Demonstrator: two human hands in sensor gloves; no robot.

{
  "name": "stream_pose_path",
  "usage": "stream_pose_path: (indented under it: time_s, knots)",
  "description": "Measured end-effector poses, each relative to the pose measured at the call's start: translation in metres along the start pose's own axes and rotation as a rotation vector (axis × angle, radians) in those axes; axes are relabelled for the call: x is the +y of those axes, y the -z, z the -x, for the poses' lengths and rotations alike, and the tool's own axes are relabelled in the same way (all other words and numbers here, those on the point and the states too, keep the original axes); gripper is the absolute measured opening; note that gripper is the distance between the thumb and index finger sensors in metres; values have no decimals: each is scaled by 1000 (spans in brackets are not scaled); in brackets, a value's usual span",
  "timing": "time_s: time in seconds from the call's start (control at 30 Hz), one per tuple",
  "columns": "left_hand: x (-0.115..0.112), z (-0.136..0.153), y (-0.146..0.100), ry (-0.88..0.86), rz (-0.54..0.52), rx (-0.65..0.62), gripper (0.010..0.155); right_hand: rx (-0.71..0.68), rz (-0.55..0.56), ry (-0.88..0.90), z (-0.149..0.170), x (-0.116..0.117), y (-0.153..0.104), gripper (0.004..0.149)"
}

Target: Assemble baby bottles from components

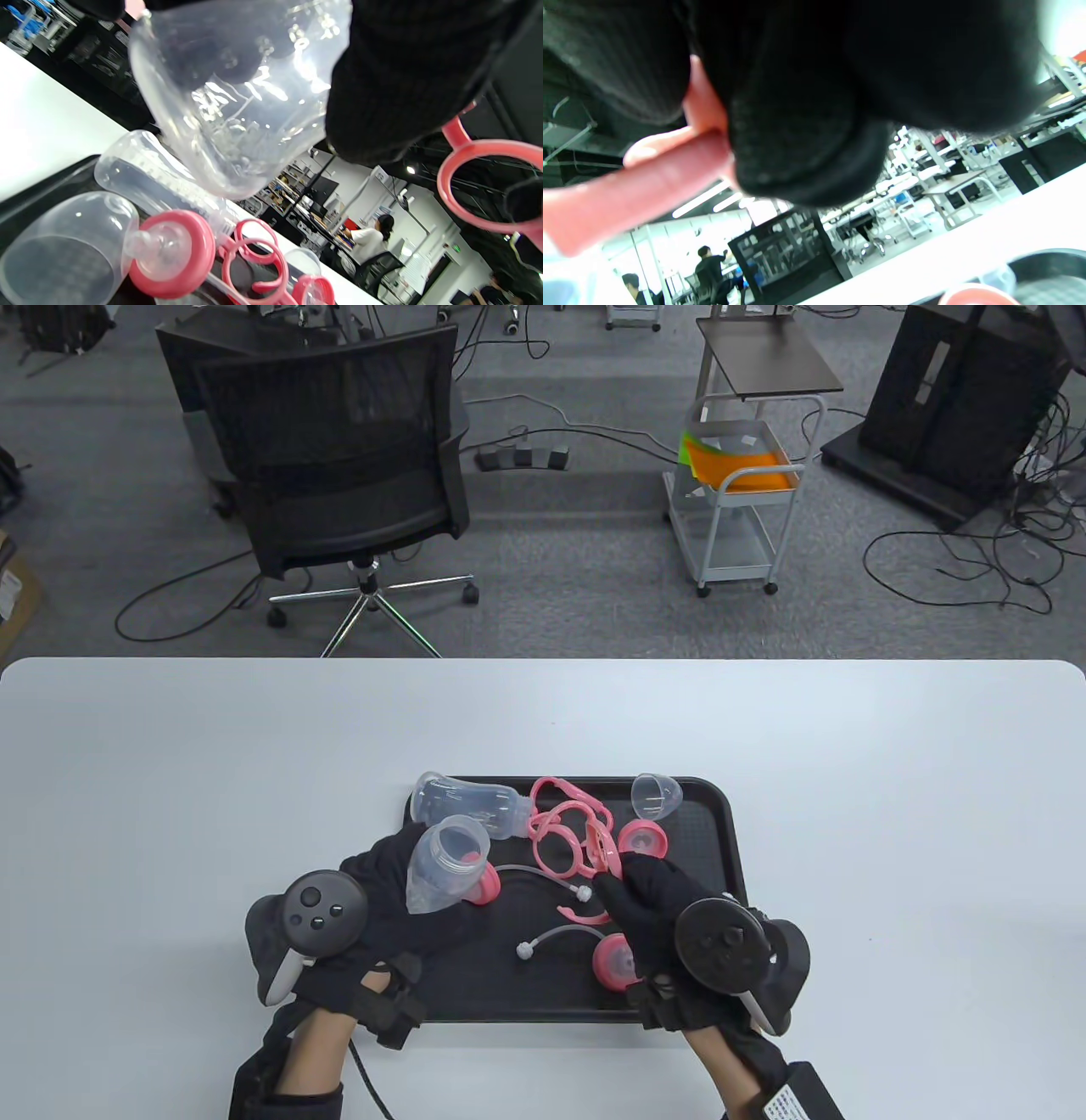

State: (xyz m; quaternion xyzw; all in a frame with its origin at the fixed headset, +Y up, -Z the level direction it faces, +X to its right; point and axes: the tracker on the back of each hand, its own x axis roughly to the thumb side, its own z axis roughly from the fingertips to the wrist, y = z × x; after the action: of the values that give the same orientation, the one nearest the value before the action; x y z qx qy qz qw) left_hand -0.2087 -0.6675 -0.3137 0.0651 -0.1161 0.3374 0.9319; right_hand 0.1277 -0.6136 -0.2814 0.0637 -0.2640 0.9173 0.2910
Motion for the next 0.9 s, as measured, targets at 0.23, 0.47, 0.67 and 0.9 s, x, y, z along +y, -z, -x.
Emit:
stream_pose_path:
  time_s: [0.23, 0.47, 0.67, 0.9]
  knots:
    - [-14, -12, 3, 46, 121, -87, 101, -64, 59, -37, -6, 0, -6, 46]
    - [-25, -23, 4, 93, 208, -144, 100, -129, 108, -88, -13, 2, -12, 46]
    - [-28, -25, 4, 97, 251, -158, 100, -184, 116, -116, -19, 7, -16, 46]
    - [-29, -26, 4, 89, 264, -169, 100, -260, 99, -134, -26, 11, -21, 46]
